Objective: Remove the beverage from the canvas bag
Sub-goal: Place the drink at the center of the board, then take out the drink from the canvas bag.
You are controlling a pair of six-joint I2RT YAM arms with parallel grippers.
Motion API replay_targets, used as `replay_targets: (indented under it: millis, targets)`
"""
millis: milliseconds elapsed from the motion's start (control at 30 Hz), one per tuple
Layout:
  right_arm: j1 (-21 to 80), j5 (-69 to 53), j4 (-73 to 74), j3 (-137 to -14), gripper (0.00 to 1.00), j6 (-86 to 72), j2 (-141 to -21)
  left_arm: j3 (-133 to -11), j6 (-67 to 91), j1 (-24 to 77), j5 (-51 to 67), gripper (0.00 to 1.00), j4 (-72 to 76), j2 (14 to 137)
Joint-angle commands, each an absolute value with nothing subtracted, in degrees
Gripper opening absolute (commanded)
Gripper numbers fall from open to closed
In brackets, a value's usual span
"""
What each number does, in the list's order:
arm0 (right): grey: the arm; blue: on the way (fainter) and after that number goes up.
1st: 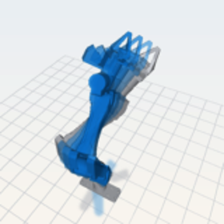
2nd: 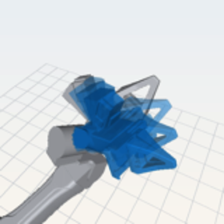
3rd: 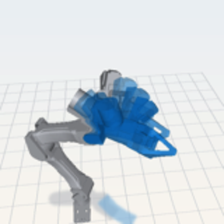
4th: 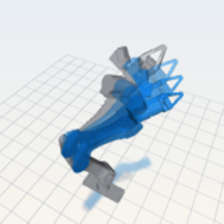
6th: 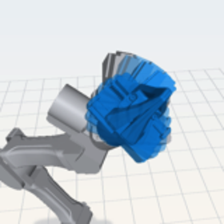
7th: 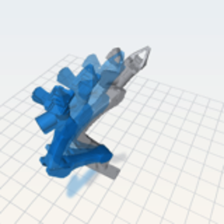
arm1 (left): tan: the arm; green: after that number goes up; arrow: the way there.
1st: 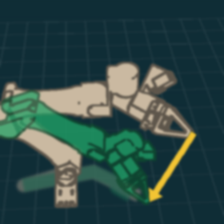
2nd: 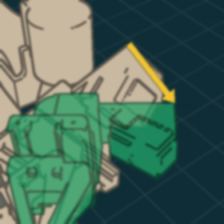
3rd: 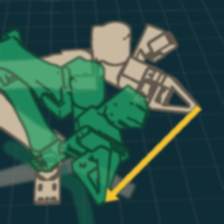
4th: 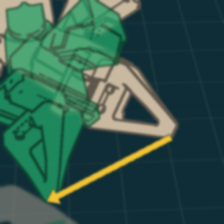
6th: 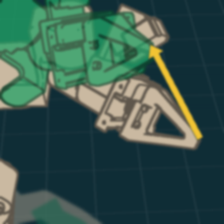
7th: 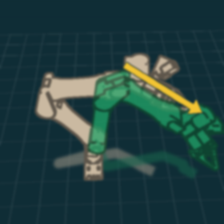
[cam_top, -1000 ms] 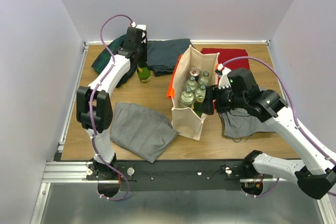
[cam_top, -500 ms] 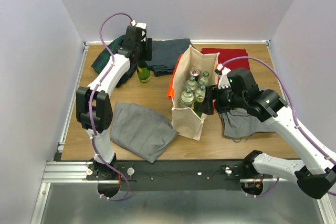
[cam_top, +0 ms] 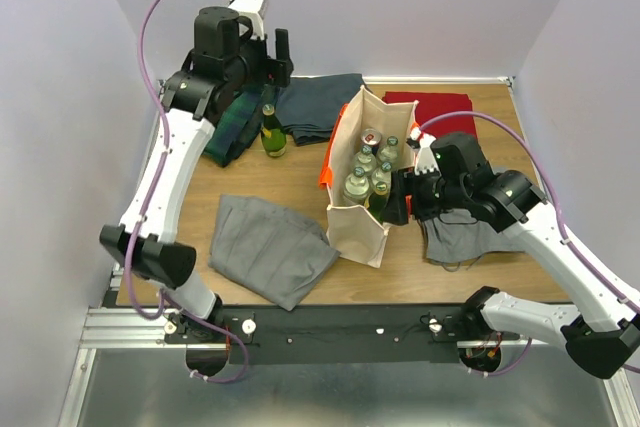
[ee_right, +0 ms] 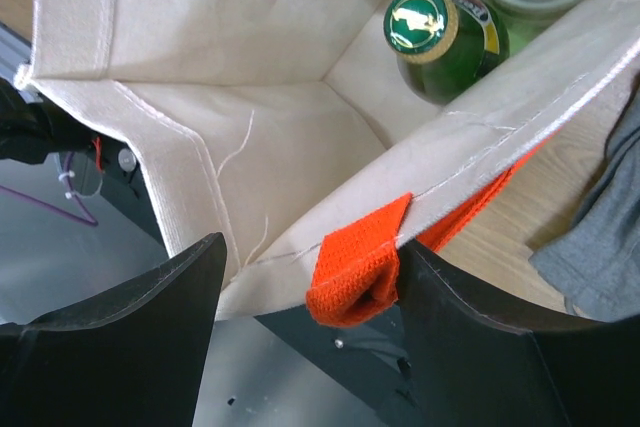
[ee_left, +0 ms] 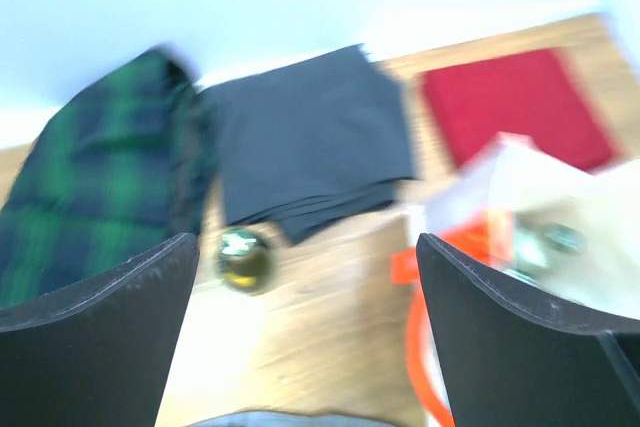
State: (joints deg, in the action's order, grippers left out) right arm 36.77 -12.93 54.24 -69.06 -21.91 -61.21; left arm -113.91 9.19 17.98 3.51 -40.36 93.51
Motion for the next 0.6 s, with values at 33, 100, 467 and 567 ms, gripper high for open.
replay_targets:
  millis: [33, 100, 467, 567]
  targets:
    - [37.1, -14.0, 59.9, -70.1, 0.76, -19.8, -60.9, -115.9, 5.4, 25.9, 11.6, 0.99, -49.6, 92.3]
    - [37.1, -14.6, 60.6, -69.6, 0.76, -19.5, -60.5, -115.9, 4.3, 30.2, 10.7, 0.99, -50.6, 92.4]
    - [37.1, -3.9, 61.9, -73.6, 0.76, -20.7, -57.3, -115.0, 3.6, 41.2, 9.4, 0.96, -56.0, 94.7]
    - [37.1, 3.8, 60.7, -74.9, 0.76, -22.4, -55.6, -117.0, 3.0, 44.0, 8.8, 0.96, -57.1, 96.6]
